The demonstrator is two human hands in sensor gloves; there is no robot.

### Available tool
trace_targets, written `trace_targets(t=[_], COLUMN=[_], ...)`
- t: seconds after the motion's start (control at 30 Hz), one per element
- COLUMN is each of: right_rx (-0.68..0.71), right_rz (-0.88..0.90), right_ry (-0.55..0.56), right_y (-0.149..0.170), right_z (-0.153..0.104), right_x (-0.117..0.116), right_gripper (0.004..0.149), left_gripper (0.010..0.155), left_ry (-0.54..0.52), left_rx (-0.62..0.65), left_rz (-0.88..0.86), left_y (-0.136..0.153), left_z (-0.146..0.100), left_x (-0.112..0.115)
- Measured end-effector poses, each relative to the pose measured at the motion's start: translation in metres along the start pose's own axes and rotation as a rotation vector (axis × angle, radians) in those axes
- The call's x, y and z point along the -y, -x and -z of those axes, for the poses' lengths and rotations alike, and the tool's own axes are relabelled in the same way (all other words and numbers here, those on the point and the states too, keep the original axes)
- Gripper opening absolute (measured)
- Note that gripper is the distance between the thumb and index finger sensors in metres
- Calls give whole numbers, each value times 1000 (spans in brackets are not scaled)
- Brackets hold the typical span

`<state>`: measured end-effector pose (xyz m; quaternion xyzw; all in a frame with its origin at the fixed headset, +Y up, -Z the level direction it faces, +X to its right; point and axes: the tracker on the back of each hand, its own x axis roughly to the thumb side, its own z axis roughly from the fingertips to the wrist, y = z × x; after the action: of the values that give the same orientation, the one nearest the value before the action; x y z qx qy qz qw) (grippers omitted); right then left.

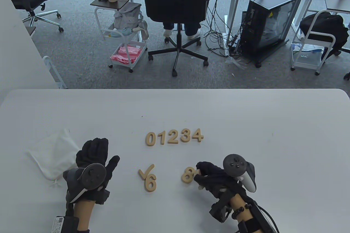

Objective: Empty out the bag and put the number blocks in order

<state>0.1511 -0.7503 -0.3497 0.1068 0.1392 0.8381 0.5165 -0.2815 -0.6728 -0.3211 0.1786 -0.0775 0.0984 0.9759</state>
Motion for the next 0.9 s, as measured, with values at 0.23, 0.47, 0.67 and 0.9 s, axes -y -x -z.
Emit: trace_targets(t=[0.23,0.47,0.67,0.9], right_rx=[48,29,3,-54], right_rz=[332,440,482,419], right_ry=[-58,57,97,203], right_y=[15,27,35,37], right_z=[2,1,-1,-3], right_x=[17,34,38,46], right_gripper=[59,55,50,51], left_gripper=[75,75,75,74], left_ry=[3,3,0,-8], left_rx=[-3,-6,-6,-10], left_rz=[2,1,1,-4], left_y=[0,1,1,3], left_z=[0,0,0,0], left_x=[0,0,-1,-1])
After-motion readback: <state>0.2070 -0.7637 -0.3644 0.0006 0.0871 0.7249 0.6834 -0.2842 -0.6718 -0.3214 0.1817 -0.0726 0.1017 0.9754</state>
